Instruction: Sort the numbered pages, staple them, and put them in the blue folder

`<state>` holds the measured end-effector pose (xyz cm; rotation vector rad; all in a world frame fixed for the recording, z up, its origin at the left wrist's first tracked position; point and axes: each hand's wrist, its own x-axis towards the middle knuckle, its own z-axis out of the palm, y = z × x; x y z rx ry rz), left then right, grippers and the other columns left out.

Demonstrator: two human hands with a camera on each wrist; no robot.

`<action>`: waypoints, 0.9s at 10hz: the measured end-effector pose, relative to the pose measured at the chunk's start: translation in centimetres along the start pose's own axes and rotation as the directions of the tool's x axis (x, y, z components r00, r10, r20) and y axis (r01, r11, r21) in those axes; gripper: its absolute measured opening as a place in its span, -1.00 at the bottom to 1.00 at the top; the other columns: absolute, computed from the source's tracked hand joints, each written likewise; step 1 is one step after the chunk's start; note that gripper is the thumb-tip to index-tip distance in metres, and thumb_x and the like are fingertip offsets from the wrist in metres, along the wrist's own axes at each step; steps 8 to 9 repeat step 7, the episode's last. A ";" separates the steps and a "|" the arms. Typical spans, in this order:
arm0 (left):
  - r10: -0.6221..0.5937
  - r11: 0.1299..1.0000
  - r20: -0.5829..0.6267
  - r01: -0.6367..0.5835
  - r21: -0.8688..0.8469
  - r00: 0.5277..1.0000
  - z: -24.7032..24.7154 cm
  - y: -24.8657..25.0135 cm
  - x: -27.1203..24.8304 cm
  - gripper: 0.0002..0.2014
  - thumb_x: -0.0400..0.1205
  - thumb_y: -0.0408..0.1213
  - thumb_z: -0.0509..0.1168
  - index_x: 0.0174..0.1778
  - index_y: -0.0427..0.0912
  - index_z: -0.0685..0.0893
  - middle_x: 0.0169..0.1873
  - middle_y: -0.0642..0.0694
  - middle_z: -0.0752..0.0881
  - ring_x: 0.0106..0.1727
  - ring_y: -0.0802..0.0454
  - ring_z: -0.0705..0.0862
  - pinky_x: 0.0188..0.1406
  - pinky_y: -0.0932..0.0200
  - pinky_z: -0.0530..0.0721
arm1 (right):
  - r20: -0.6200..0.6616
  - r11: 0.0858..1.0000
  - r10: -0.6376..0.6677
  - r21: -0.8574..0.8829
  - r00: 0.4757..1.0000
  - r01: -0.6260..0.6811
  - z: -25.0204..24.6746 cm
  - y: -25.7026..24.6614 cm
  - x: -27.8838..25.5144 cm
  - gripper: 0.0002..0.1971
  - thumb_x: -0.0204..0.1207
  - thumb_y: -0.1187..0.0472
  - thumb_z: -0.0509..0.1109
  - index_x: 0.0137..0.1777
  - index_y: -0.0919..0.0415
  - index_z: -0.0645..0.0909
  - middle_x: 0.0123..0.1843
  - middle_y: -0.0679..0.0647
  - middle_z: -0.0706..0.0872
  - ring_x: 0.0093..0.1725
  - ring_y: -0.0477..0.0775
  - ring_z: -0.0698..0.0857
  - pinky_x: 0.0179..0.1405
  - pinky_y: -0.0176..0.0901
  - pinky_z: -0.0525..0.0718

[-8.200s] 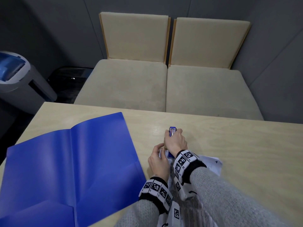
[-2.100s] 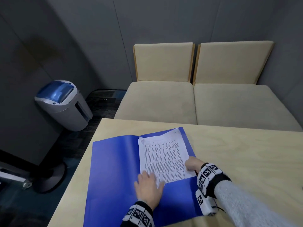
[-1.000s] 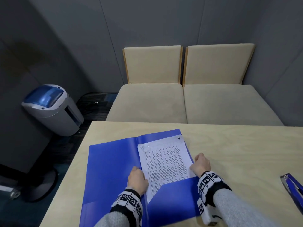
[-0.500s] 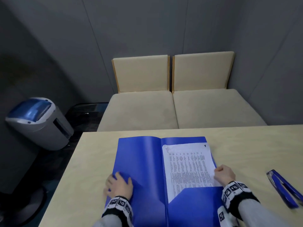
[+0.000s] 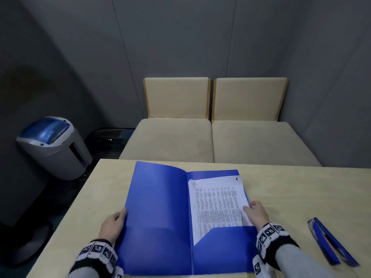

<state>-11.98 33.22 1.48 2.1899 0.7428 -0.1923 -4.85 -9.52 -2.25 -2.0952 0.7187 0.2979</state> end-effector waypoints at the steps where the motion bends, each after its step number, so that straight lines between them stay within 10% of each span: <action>1: 0.171 0.985 -0.020 -0.172 -0.018 0.985 -2.5 4.8 -3.8 -0.61 0.73 -0.02 0.08 -0.26 -0.11 0.69 -0.16 -0.13 0.74 -0.08 -0.16 0.66 -0.11 0.02 0.48 | 0.050 1.000 0.005 0.009 0.999 -0.005 -0.6 -0.2 -0.4 -0.63 0.61 0.17 0.26 0.35 0.34 0.44 0.33 0.25 0.61 0.27 0.26 0.59 0.16 -0.08 0.48; 3: 0.347 0.910 0.289 -0.246 -0.333 0.892 0.2 11.7 -9.5 -0.43 0.66 0.27 -0.10 0.04 0.06 0.76 0.12 0.20 0.71 0.19 0.24 0.62 0.25 0.08 0.48 | 0.189 0.989 -0.047 0.149 0.981 0.019 -1.7 0.0 -0.8 -0.61 0.68 0.08 0.16 0.37 0.32 0.47 0.33 0.20 0.58 0.35 0.25 0.55 0.42 0.06 0.44; 4: 0.412 0.900 0.424 -0.287 -0.328 0.807 6.2 12.7 -11.4 -0.47 0.67 0.22 -0.11 0.07 0.15 0.76 0.26 0.20 0.63 0.33 0.33 0.49 0.33 0.22 0.31 | 0.259 0.976 -0.051 0.218 0.964 -0.007 -2.1 1.9 0.5 -0.47 0.48 -0.16 0.25 0.20 0.28 0.58 0.16 0.18 0.70 0.12 0.19 0.67 0.19 0.09 0.64; 5: 0.377 0.924 0.447 -0.366 -0.113 0.811 13.2 11.0 -11.7 -0.39 0.41 0.57 -0.12 -0.11 0.31 0.71 0.26 0.13 0.62 0.34 0.24 0.51 0.42 0.11 0.39 | 0.298 0.966 -0.033 0.253 0.954 -0.045 -4.4 1.3 -1.5 -0.65 0.68 0.01 0.12 0.01 0.33 0.52 -0.22 0.15 0.57 -0.27 0.09 0.55 -0.32 -0.19 0.46; 6: 0.371 0.825 0.500 -0.525 0.210 0.782 18.1 8.9 -12.1 -0.46 0.38 0.54 -0.07 -0.03 0.34 0.61 0.44 0.13 0.42 0.51 0.11 0.31 0.54 -0.06 0.24 | 0.304 0.963 -0.006 0.259 0.953 -0.077 -6.5 2.4 -2.1 -0.68 0.73 0.06 0.07 0.21 0.32 0.46 -0.28 0.13 0.47 -0.40 0.04 0.51 -0.44 -0.22 0.46; 7: 0.312 0.767 0.551 -0.548 0.335 0.774 19.7 9.3 -12.2 -0.60 0.58 0.19 0.14 0.26 0.14 0.56 0.50 0.02 0.32 0.57 0.00 0.20 0.52 -0.19 0.23 | 0.293 0.976 0.013 0.204 0.956 -0.076 -8.0 2.2 -2.9 -0.57 0.73 -0.02 0.03 0.44 0.23 0.36 0.20 0.24 0.54 0.09 0.21 0.56 0.08 -0.01 0.51; 9: 0.312 0.767 0.551 -0.548 0.335 0.774 19.7 9.3 -12.2 -0.60 0.58 0.19 0.14 0.26 0.14 0.56 0.50 0.02 0.32 0.57 0.00 0.20 0.52 -0.19 0.23 | 0.293 0.976 0.013 0.204 0.956 -0.076 -8.0 2.2 -2.9 -0.57 0.73 -0.02 0.03 0.44 0.23 0.36 0.20 0.24 0.54 0.09 0.21 0.56 0.08 -0.01 0.51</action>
